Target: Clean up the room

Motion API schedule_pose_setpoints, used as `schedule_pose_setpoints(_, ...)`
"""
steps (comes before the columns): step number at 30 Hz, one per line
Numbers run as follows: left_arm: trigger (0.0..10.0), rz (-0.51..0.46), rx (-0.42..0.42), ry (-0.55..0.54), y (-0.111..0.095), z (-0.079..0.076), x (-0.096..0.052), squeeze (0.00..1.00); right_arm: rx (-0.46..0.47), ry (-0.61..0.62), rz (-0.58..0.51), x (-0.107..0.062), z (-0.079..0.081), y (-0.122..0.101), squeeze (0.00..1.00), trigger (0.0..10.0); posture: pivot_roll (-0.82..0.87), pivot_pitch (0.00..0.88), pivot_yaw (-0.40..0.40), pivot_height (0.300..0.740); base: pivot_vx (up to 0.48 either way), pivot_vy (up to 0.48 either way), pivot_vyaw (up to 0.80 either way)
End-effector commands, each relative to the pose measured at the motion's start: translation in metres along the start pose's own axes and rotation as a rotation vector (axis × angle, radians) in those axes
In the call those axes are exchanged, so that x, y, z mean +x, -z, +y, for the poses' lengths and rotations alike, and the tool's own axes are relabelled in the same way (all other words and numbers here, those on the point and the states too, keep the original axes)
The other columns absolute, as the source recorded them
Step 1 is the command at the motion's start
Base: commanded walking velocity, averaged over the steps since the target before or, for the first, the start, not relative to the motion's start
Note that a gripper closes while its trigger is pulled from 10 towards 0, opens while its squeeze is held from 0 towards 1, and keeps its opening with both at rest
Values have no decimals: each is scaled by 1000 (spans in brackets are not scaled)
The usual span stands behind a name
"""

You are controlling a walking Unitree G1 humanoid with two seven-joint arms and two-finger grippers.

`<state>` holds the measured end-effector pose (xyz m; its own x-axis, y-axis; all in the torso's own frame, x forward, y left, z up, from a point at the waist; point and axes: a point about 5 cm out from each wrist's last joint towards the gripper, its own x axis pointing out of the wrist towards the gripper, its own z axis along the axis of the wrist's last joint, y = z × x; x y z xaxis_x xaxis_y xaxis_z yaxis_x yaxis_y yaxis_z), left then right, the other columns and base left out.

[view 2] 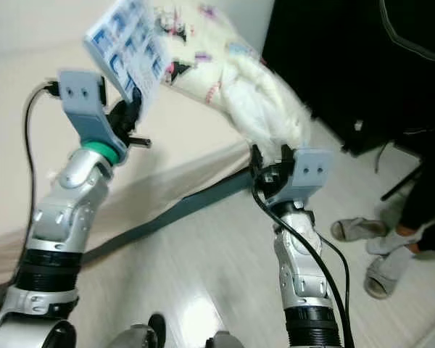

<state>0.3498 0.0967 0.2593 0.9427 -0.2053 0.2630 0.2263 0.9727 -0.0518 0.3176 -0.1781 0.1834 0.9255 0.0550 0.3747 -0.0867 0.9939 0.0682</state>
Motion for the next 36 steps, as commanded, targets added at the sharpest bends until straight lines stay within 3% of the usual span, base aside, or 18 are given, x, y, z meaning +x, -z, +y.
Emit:
schedule_pose_setpoints(1, 10000, -31, 22, -8, -4, 5, -2, 0, 3, -10, 17, -3, 3, 5, 0, 10000, -31, 114, 23, 709, 0, 0, 794)
schedule_pose_setpoints(36, 10000, -6, 79, -37, 0, 8, -1, 0, 19, -23, 6, -2, 5, 5, 0, 10000, -24, 116, 24, 709, 9, 0, 786)
